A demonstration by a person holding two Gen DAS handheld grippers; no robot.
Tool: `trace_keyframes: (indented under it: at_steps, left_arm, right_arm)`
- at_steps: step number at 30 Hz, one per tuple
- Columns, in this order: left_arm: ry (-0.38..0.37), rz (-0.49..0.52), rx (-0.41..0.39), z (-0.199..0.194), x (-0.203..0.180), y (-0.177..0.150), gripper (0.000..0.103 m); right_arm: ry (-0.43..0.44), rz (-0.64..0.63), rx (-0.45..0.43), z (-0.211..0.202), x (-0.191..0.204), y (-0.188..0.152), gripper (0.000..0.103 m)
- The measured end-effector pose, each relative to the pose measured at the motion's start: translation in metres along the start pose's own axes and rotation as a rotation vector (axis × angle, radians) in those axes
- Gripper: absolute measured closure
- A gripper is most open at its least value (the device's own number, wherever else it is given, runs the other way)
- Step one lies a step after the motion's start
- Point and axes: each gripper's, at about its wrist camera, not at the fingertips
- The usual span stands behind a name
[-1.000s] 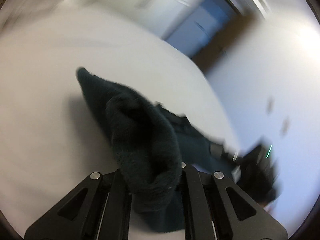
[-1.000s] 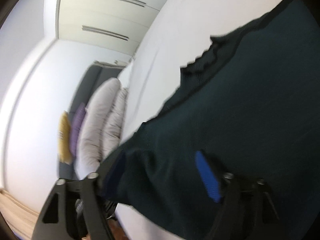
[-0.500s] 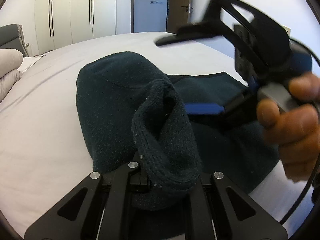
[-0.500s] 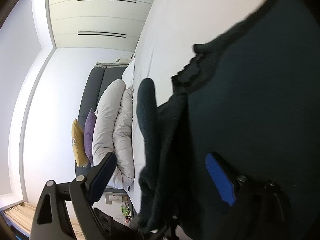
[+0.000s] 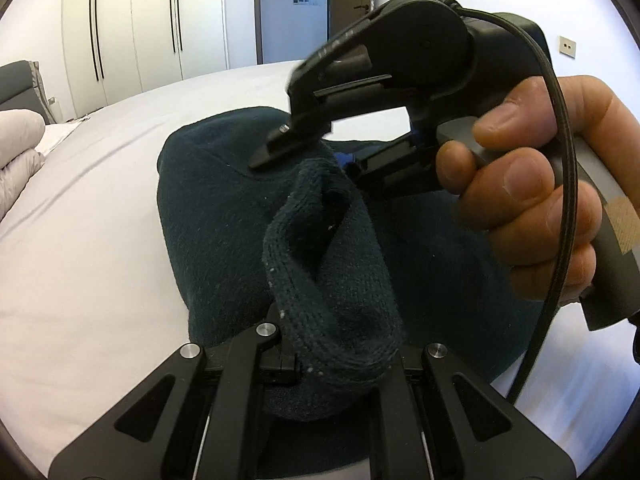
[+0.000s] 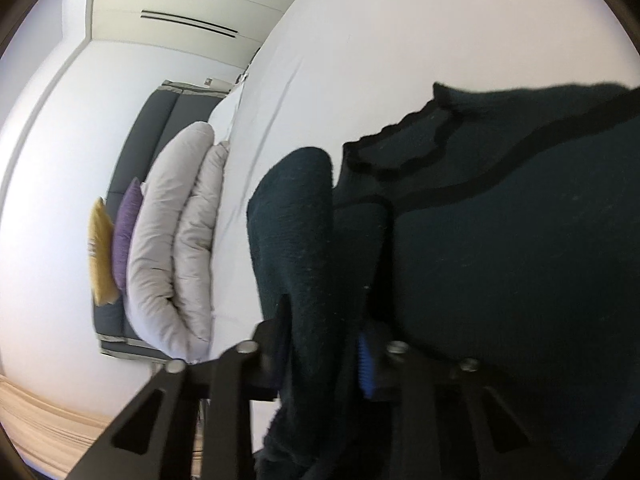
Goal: Fold small clothes
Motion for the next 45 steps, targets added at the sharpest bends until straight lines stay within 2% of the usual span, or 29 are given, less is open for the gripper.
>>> trace_keyframes:
  at_steps: [4, 11, 21, 27, 32, 39, 43, 45]
  left_arm:
    - [0.000, 0.010, 0.016, -0.003, -0.006, 0.003, 0.097]
    - [-0.017, 0.057, 0.026, -0.008, -0.031, 0.018, 0.097]
    - [-0.110, 0.179, 0.062, 0.010, -0.110, 0.043, 0.097]
    - [-0.135, 0.230, 0.073, 0.026, -0.136, 0.051, 0.097]
    - [-0.139, 0.232, 0.067, 0.019, -0.137, 0.054, 0.097]
    - [-0.158, 0.224, 0.055, -0.008, -0.123, 0.024, 0.097]
    - [-0.158, 0.234, 0.057, -0.006, -0.117, 0.013, 0.096]
    - [-0.177, 0.228, 0.087, -0.010, -0.107, 0.011, 0.093]
  right_arm:
    - [-0.038, -0.013, -0.043, -0.007, -0.002, 0.003, 0.086]
    - [-0.062, -0.053, -0.113, -0.045, -0.007, -0.004, 0.088]
    - [-0.090, -0.028, -0.214, -0.145, -0.065, -0.007, 0.089]
    - [-0.107, 0.000, -0.244, -0.170, -0.094, -0.012, 0.089]
    - [-0.118, -0.012, -0.268, -0.181, -0.093, -0.005, 0.089]
    - [-0.157, -0.017, -0.275, -0.195, -0.098, -0.001, 0.089]
    - [-0.171, 0.018, -0.289, -0.204, -0.117, -0.004, 0.089]
    - [-0.181, 0.048, -0.277, -0.194, -0.129, -0.006, 0.088]
Point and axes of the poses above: each gripper's, at about its wrist camera, not at the fingertips, and z roughly the way its jaws point, x to its left, y to its top, and after that the axes turned 3 degrees about y, right-handed
